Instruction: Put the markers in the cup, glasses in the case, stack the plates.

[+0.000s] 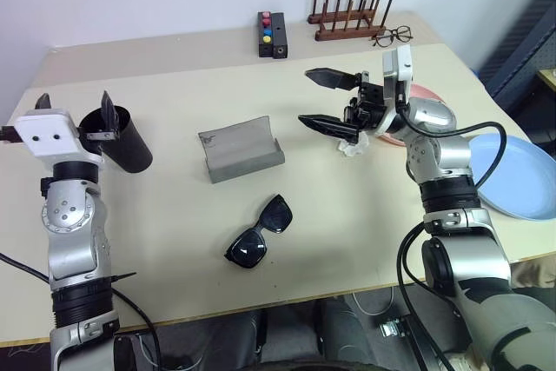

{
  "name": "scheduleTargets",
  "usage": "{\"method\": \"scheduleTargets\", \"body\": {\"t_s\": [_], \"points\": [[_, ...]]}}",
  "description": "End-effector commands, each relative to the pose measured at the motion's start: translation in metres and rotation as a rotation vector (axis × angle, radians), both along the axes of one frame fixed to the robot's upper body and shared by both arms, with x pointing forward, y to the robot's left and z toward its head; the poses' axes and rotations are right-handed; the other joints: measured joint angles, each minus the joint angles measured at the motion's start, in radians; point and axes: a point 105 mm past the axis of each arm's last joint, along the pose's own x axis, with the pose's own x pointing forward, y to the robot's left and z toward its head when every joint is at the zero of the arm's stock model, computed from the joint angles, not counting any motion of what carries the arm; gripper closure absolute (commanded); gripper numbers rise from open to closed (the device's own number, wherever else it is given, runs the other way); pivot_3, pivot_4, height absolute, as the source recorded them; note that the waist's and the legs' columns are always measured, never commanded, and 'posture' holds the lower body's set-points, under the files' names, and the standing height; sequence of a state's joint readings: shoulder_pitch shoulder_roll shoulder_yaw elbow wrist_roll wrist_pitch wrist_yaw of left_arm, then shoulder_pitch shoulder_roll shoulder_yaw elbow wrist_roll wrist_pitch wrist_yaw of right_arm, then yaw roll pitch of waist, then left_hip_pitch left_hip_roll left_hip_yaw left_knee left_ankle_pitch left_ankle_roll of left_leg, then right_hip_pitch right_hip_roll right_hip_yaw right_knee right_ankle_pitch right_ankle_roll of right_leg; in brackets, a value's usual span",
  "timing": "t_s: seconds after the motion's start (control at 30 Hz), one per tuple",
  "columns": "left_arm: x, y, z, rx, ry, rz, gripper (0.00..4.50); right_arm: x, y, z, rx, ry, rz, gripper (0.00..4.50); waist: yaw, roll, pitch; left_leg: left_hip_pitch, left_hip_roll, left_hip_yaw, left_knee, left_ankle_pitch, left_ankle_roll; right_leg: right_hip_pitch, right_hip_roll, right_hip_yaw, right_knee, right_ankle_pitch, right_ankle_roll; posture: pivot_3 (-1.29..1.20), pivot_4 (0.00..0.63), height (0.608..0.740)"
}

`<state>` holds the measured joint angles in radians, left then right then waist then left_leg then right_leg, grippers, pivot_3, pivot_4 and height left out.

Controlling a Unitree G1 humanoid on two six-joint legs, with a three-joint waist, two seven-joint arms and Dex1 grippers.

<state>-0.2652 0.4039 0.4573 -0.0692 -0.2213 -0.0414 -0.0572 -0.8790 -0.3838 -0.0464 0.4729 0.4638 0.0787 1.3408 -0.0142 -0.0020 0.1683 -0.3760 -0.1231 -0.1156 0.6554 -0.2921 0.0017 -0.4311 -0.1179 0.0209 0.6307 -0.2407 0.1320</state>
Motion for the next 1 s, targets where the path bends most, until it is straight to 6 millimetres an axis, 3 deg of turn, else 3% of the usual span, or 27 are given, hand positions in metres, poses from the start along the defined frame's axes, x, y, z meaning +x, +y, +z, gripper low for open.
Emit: {"method": "scheduleTargets", "body": {"t_s": [0.03, 0.17, 0.3, 0.5, 0.6, 0.77, 0.9, 1.0], "points": [[-0.026, 0.032, 0.028, -0.069, -0.096, 0.075, 0.05, -0.001, 0.0, 0.003, -0.038, -0.044, -0.013, 0.0, -0.002, 0.0, 0.0, 0.0, 0.0, 0.0, 0.0, 0.0, 0.0, 0.0, 0.0, 0.0, 0.0, 0.0, 0.0, 0.0, 0.15, 0.74], [-0.048, 0.062, 0.021, -0.173, -0.052, 0.098, 0.05, -0.006, -0.004, -0.009, -0.109, -0.012, -0.012, 0.0, -0.003, 0.0, 0.0, 0.0, 0.0, 0.0, -0.001, 0.0, 0.0, -0.001, 0.0, 0.0, 0.0, 0.0, 0.0, 0.0, 0.15, 0.74], [-0.072, 0.089, -0.002, -0.283, 0.074, 0.092, 0.05, -0.015, -0.011, -0.021, -0.189, 0.03, 0.015, 0.0, 0.0, 0.0, 0.0, 0.0, 0.0, 0.0, -0.001, 0.0, 0.0, -0.001, 0.0, 0.0, 0.0, 0.0, 0.0, 0.0, 0.15, 0.74], [-0.091, 0.105, -0.041, -0.329, 0.361, 0.176, 0.05, -0.021, -0.014, -0.025, -0.214, 0.047, 0.026, 0.0, 0.002, 0.0, 0.0, 0.001, 0.0, 0.0, -0.002, 0.0, 0.0, 0.0, 0.0, 0.001, 0.0, 0.0, 0.0, 0.0, 0.15, 0.74], [-0.089, 0.101, -0.055, -0.388, 0.457, 0.181, 0.05, -0.021, -0.012, -0.025, -0.213, 0.044, 0.03, 0.0, 0.007, -0.001, 0.0, 0.001, 0.0, 0.0, -0.002, 0.0, 0.0, 0.0, 0.0, 0.001, 0.0, 0.0, 0.0, 0.0, 0.15, 0.74], [-0.07, 0.071, -0.082, -0.4, 0.683, 0.117, 0.05, -0.021, -0.008, -0.023, -0.209, 0.038, 0.036, 0.0, 0.004, -0.002, -0.001, 0.001, 0.0, -0.001, -0.002, 0.0, 0.0, 0.001, 0.0, 0.0, 0.0, 0.0, 0.0, 0.0, 0.15, 0.74], [-0.053, 0.045, -0.093, -0.379, 0.748, 0.033, 0.05, -0.021, -0.006, -0.024, -0.208, 0.036, 0.036, 0.0, 0.002, -0.002, -0.001, 0.001, 0.0, 0.0, -0.002, 0.0, 0.0, 0.0, 0.0, 0.001, 0.0, 0.0, 0.0, 0.0, 0.15, 0.74], [-0.049, 0.041, -0.102, -0.41, 0.78, 0.036, 0.05, -0.021, -0.005, -0.024, -0.207, 0.032, 0.036, 0.0, 0.0, -0.002, -0.001, 0.001, 0.0, 0.0, -0.002, 0.0, 0.0, 0.0, 0.0, 0.001, 0.0, 0.0, 0.0, 0.0, 0.15, 0.74]]}}
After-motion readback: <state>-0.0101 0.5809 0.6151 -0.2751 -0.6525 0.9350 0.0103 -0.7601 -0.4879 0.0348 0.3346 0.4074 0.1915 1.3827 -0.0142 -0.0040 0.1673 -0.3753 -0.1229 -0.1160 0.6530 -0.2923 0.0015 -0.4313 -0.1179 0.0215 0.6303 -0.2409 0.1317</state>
